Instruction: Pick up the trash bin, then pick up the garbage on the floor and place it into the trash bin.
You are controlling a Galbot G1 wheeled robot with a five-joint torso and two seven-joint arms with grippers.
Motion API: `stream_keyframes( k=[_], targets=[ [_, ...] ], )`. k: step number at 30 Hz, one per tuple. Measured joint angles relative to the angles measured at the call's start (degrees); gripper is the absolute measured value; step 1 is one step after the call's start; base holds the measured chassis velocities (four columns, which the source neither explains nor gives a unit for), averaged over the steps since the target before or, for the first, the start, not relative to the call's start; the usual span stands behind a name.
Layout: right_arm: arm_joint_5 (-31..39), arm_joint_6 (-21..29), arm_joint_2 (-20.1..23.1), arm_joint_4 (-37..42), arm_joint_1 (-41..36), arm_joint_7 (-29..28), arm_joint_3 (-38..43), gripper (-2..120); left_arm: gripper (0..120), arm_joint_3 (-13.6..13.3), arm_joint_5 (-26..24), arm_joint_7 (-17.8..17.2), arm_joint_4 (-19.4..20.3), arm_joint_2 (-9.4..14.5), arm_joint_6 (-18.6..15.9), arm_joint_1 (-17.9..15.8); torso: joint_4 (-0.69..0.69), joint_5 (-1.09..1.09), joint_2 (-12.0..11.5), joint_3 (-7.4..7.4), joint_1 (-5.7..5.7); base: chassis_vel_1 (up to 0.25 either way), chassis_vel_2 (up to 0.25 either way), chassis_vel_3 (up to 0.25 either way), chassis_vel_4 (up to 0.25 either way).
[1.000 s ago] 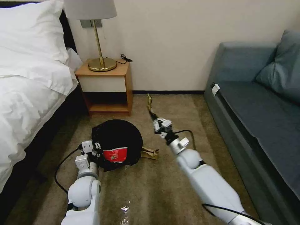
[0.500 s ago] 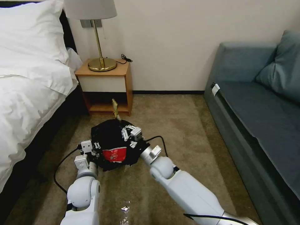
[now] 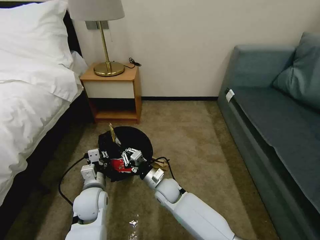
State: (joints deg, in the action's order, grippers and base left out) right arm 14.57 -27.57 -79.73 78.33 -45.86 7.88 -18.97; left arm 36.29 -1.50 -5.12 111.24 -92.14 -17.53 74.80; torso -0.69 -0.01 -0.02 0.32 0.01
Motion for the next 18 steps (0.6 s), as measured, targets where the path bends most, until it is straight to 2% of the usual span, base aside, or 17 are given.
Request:
stream_keyframes(
  k=[4,5,8,9,10,12,13,14,15,17,18],
  targets=[
    [0.0,0.0,0.2,0.0,0.1,0.5,0.3,20,5,0.0,0.0,0.0,0.0,0.0,0.0,0.0,0.0,0.0,0.0,0.0,0.0,0.0,0.0,0.0,0.0],
    [0.0,0.0,0.2,0.0,0.1,0.7,0.5,28,5,0.0,0.0,0.0,0.0,0.0,0.0,0.0,0.0,0.0,0.0,0.0,0.0,0.0,0.0,0.0,0.0],
    [0.0,0.1,0.2,0.0,0.1,0.7,0.6,34,5,0.0,0.0,0.0,0.0,0.0,0.0,0.0,0.0,0.0,0.0,0.0,0.0,0.0,0.0,0.0,0.0],
    [-0.1,0.2,0.2,0.0,0.2,1.0,0.7,43,5,0.0,0.0,0.0,0.0,0.0,0.0,0.0,0.0,0.0,0.0,0.0,0.0,0.0,0.0,0.0,0.0],
    [-0.1,0.2,0.2,0.0,0.2,1.0,0.7,43,5,0.0,0.0,0.0,0.0,0.0,0.0,0.0,0.0,0.0,0.0,0.0,0.0,0.0,0.0,0.0,0.0],
    [-0.2,0.2,0.2,0.0,0.2,1.3,0.9,54,5,0.1,0.0,0.0,0.1,0.0,0.0,0.0,0.0,0.0,0.0,0.0,0.0,0.0,0.0,0.0,0.0],
    [-0.2,0.2,0.2,0.0,0.2,1.3,0.9,54,5,0.1,0.0,0.0,0.1,0.0,0.0,0.0,0.0,0.0,0.0,0.0,0.0,0.0,0.0,0.0,0.0],
    [-0.2,0.3,0.2,0.1,0.5,1.3,1.2,60,5,0.2,0.0,0.0,0.1,0.0,0.0,0.0,0.0,0.0,0.0,0.0,0.0,0.0,0.0,0.0,0.0],
    [-0.2,0.3,0.2,0.1,0.5,1.3,1.2,60,5,0.2,0.0,0.0,0.1,0.0,0.0,0.0,0.0,0.0,0.0,0.0,0.0,0.0,0.0,0.0,0.0],
    [-0.2,1.0,-0.1,-0.4,2.5,0.8,3.1,74,5,0.5,-0.1,0.1,0.3,0.0,0.0,0.0,0.0,0.01,0.0,0.0,0.0,0.0,0.0,0.0,0.0],
    [-0.2,1.0,-0.1,-0.4,2.5,0.8,3.1,74,5,0.5,-0.1,0.1,0.3,0.0,0.0,0.0,0.0,0.01,0.0,0.0,0.0,0.0,0.0,0.0,0.0]
  ],
)
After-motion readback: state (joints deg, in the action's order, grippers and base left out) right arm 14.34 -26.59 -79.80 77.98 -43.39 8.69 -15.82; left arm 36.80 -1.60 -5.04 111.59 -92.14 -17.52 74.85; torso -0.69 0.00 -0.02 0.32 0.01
